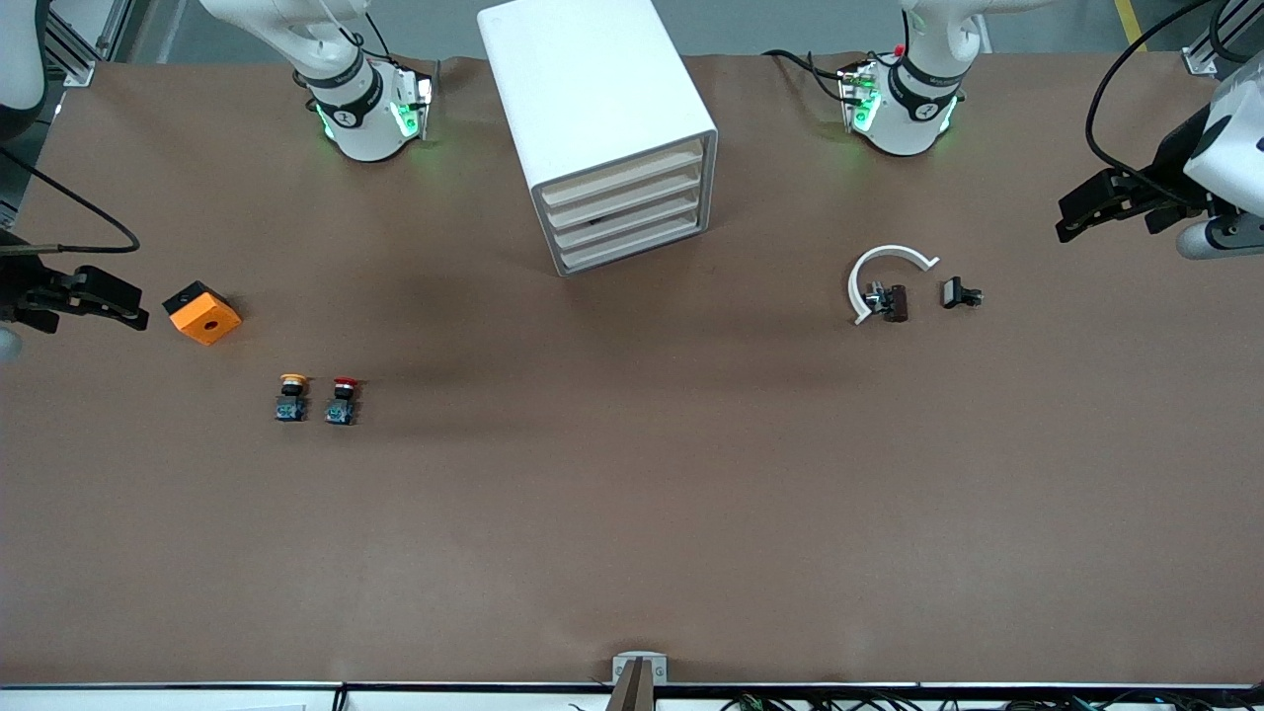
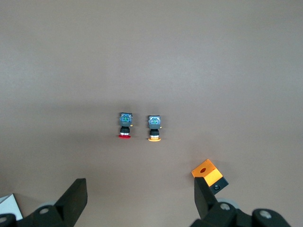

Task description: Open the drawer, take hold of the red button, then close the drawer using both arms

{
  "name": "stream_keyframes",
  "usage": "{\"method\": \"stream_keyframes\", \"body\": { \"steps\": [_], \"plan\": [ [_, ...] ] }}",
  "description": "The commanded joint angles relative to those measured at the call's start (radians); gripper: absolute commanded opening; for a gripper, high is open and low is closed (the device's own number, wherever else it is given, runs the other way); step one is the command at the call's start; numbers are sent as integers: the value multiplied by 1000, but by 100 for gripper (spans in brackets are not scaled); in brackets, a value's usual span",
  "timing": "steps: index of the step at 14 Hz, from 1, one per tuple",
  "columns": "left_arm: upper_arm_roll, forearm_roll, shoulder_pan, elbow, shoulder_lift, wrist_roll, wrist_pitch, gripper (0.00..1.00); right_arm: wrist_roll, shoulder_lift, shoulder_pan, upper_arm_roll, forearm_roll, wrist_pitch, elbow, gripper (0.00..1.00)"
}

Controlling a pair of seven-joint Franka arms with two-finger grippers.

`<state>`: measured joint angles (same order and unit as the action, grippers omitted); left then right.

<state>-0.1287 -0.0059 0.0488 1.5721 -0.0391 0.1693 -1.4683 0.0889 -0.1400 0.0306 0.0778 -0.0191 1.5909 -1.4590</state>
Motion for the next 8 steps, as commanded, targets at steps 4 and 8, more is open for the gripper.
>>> {"method": "stream_keyframes", "body": {
  "steps": [4,8],
  "plan": [
    [-8,15,6,46,-48,-24,-6,100,5,2,-17,-30,-8,0,5,100],
    [-2,17,6,60,-61,-30,-13,100,3,2,-17,-29,-9,1,16,100]
  ]
}}
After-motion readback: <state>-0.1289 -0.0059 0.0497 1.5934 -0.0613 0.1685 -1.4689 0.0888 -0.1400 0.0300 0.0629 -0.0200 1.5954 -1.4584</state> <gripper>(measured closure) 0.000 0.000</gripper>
